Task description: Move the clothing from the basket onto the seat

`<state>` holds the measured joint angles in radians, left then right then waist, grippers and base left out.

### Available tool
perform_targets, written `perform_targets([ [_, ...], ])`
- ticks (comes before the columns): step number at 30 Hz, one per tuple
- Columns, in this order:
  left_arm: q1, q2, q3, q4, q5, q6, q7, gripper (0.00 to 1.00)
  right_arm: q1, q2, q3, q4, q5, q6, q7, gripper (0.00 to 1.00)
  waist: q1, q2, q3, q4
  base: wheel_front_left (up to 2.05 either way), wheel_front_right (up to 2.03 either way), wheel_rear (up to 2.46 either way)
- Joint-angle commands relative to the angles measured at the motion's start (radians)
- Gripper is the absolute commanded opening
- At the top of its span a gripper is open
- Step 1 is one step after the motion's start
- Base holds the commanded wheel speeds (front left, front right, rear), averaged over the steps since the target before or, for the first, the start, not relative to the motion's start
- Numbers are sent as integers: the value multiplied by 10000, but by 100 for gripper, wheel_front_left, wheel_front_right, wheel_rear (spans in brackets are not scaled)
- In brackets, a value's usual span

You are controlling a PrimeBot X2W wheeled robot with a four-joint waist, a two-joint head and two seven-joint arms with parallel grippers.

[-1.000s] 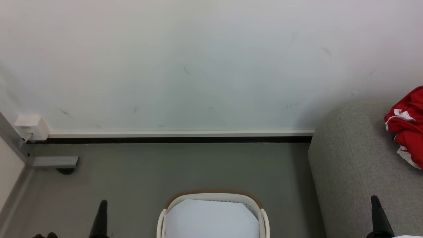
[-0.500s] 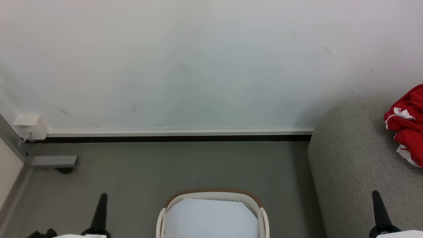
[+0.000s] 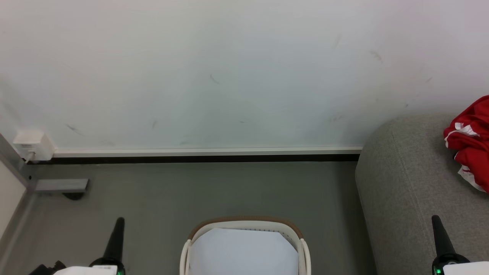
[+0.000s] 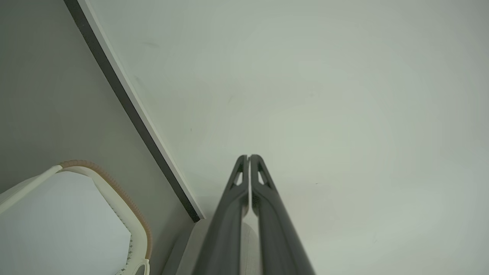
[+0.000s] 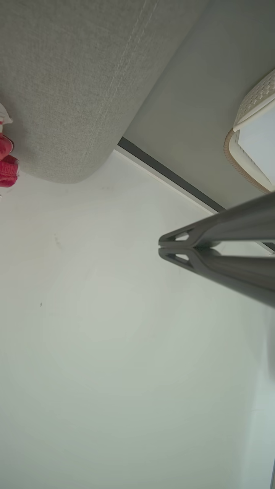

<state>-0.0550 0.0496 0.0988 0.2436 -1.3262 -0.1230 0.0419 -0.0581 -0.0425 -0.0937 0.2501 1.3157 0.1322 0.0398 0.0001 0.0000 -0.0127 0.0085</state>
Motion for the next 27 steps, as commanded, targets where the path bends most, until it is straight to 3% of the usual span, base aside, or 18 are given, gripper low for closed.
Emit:
perform_targets([
  [1,-161,41,66,-44,-183,-47,41,0,-163,-110,-30,-100,198,-19,51,0,-1,0,4,-2,0,0,0],
  [27,-482,23,147,3,-2209,-93,563,0,-455,-115,-179,-85,2298,-24,593,0,-1,0,112,-60,0,0,0],
])
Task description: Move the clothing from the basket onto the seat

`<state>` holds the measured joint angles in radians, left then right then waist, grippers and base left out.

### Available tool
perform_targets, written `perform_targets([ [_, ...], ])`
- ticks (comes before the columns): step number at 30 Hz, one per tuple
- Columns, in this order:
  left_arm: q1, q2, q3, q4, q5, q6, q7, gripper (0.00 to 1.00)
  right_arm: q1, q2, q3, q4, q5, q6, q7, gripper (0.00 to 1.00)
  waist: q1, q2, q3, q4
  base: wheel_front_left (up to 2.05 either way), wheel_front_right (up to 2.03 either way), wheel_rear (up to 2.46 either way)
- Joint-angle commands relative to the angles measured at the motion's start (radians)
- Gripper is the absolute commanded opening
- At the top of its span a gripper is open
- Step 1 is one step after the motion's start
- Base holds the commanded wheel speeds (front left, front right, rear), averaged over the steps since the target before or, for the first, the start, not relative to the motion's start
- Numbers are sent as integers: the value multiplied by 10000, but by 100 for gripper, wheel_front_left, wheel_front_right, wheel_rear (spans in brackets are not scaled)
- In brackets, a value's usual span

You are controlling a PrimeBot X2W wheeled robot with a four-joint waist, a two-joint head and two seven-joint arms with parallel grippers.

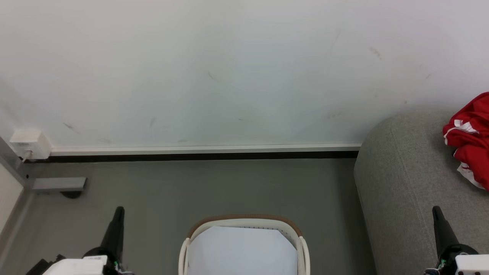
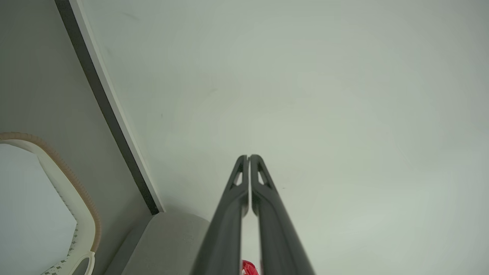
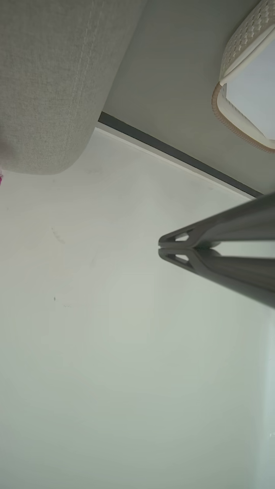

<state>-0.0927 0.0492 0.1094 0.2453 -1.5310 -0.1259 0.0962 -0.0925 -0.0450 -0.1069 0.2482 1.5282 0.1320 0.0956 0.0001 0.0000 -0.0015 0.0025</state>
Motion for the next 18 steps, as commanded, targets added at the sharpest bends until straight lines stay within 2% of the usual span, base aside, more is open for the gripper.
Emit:
perform_targets([
  [1,-106,26,44,-12,-242,-67,48,0,-122,-90,-53,-65,228,-22,48,0,-1,0,4,-2,0,0,0],
  [11,-223,19,70,7,-921,-80,227,0,-240,-91,-102,-59,914,-24,223,0,-1,0,46,-25,0,0,0],
  [18,-214,20,66,6,-878,-80,222,0,-233,-90,-97,-59,858,-24,217,0,-1,0,46,-25,0,0,0],
])
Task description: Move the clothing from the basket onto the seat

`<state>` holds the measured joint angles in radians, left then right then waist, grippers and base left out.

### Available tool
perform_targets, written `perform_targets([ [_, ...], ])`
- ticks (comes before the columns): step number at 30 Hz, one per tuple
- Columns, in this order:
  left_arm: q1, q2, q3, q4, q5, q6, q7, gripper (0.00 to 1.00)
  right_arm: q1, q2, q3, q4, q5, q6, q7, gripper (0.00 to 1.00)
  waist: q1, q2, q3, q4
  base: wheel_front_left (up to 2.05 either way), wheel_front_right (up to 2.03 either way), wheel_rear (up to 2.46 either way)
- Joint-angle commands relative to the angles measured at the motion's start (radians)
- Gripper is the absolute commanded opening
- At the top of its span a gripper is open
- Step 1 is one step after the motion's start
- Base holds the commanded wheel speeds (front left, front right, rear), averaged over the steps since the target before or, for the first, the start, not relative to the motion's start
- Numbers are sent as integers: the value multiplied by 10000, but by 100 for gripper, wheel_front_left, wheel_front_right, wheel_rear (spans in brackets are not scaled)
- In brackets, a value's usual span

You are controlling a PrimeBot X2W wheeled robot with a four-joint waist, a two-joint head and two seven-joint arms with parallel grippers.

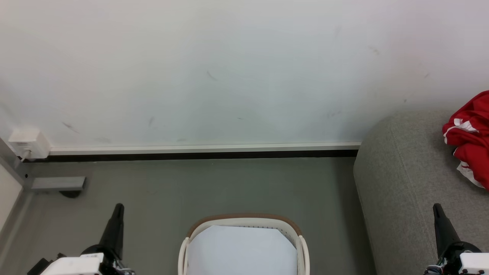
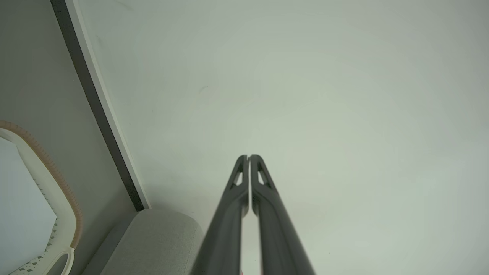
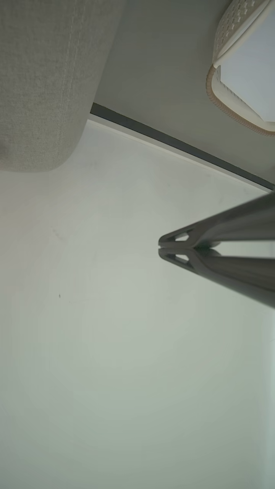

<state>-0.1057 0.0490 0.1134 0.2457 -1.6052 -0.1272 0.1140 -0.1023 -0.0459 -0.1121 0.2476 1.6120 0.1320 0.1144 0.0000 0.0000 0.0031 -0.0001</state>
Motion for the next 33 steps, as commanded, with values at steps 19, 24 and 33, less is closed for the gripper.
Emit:
perform_targets([
  [19,-82,22,24,1,-138,-67,42,0,-133,-80,-43,-52,20,-24,28,0,0,0,0,1,0,0,0],
  [24,-82,22,24,0,-137,-67,41,0,-133,-79,-43,-52,20,-24,28,0,0,0,0,1,0,0,0],
  [33,-82,22,23,-1,-137,-67,41,0,-132,-79,-42,-52,21,-24,27,0,0,0,0,1,0,0,0],
])
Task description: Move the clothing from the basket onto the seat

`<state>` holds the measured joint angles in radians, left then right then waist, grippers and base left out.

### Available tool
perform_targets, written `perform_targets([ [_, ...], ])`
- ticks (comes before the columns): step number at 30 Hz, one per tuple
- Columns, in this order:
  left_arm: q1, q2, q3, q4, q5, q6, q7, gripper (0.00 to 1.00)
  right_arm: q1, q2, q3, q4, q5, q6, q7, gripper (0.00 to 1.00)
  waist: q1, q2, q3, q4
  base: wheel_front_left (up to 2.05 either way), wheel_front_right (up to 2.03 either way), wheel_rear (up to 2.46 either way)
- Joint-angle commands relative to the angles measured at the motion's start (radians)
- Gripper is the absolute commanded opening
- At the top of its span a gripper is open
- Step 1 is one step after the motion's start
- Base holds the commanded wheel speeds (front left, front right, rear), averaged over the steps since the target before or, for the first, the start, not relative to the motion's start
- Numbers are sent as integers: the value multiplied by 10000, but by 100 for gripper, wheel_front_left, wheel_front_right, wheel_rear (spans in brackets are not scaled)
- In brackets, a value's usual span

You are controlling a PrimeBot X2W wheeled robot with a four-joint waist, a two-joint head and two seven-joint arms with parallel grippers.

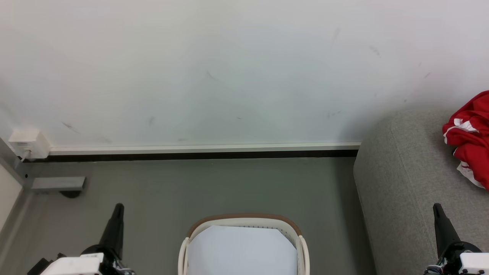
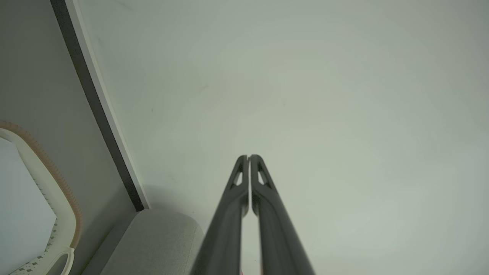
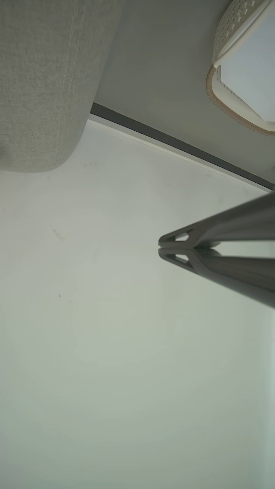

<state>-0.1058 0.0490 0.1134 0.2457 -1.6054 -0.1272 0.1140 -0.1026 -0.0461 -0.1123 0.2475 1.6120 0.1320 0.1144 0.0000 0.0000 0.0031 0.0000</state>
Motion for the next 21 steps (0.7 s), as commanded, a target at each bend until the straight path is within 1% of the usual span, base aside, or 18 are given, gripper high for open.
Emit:
perform_targets([
  [1,-81,22,23,-1,-137,-67,41,0,-129,-77,-41,-50,21,-24,27,0,0,0,0,0,0,0,0],
  [21,-81,22,22,-2,-137,-67,40,0,-129,-77,-40,-50,21,-24,27,0,0,0,0,0,0,0,0],
])
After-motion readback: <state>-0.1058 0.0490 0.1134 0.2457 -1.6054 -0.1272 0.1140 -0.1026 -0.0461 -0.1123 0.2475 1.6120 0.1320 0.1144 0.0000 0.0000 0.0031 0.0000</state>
